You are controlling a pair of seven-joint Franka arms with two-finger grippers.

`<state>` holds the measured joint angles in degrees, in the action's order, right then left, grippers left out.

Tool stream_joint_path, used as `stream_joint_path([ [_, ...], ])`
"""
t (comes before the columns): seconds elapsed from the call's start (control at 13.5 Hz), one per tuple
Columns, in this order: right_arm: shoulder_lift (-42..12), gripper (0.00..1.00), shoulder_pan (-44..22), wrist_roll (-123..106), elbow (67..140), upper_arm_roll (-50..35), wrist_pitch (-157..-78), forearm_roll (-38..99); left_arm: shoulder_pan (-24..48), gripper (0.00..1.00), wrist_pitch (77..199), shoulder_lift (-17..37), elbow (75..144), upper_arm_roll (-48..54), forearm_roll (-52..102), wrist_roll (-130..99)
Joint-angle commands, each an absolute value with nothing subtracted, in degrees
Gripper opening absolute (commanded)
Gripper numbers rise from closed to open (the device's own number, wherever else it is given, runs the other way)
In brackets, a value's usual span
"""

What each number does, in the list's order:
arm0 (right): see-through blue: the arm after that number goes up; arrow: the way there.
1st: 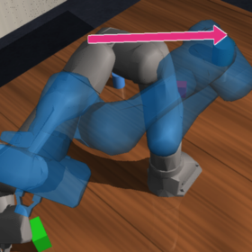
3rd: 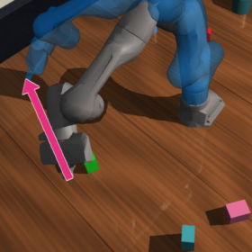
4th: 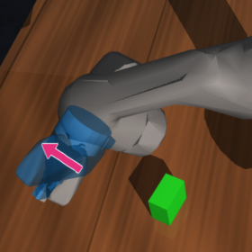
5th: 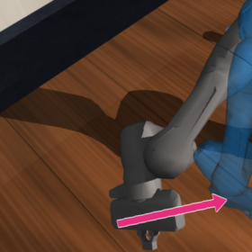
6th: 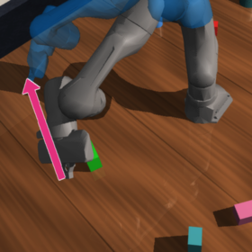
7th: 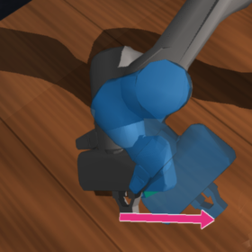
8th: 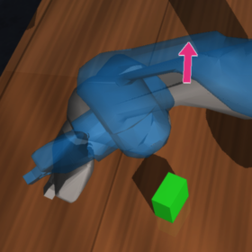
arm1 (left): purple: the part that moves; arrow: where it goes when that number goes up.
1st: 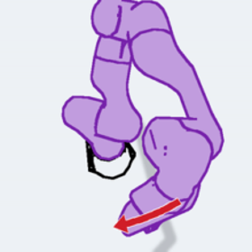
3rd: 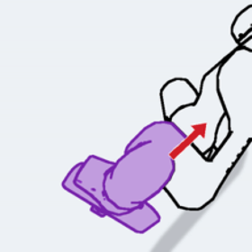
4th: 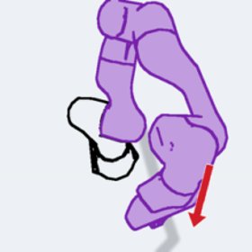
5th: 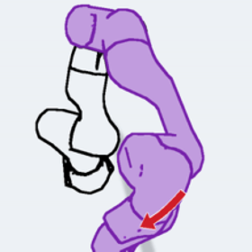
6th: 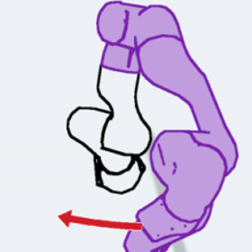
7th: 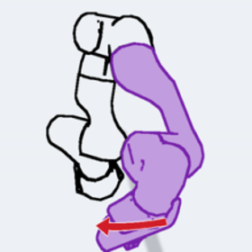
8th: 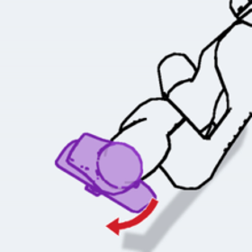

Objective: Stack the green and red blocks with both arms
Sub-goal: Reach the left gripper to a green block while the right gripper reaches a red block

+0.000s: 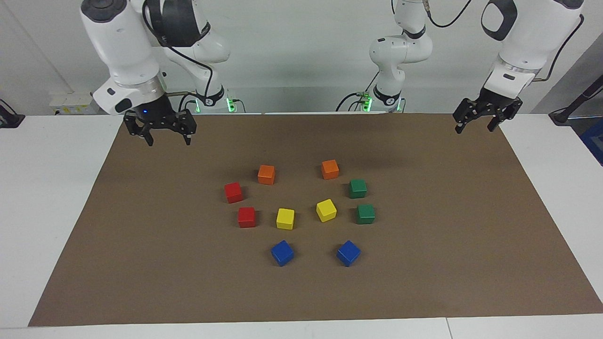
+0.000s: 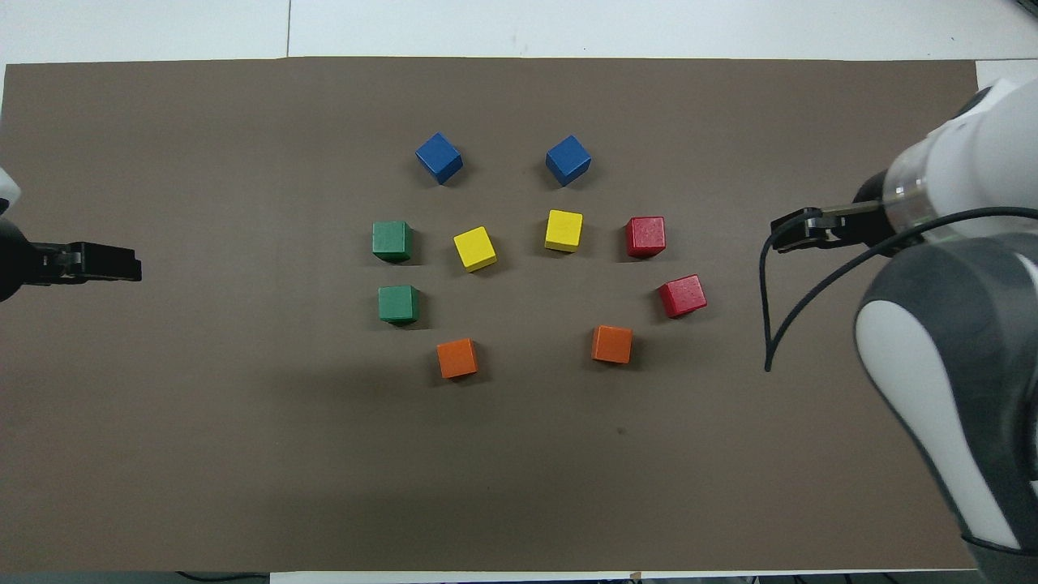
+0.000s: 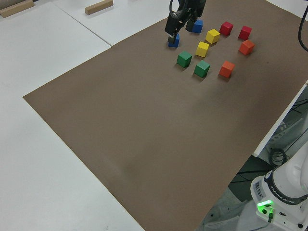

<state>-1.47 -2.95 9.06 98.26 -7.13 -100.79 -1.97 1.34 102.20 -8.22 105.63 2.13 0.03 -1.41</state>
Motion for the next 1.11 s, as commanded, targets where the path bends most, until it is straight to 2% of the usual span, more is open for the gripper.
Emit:
stream_joint_path([
  [0.0,-4.0,1.00,-4.1,10.0,103.3,-7.4,-108.4,-0.1,6.2,1.00,105.5,-9.7,109.2,1.6,-0.2,-5.1],
  [0.3,-8.3,1.00,-6.1,12.9,105.1,-7.4,-116.2,0.0,11.1,1.00,114.5,-8.7,116.3,1.6,3.1,-8.2],
  [0.59,-8.7,1.00,-7.1,13.0,112.4,-7.4,-124.6,0.0,19.1,1.00,122.2,0.0,116.7,1.6,3.7,-14.2],
  [0.89,-8.5,1.00,-7.2,12.7,115.9,-7.4,-126.0,0.0,22.2,1.00,126.0,5.3,116.7,1.6,3.7,-15.4],
  [1.04,-7.8,1.00,-7.9,11.6,119.9,-7.4,-130.8,-0.1,22.9,1.00,130.6,7.5,118.5,1.6,3.7,-16.8],
])
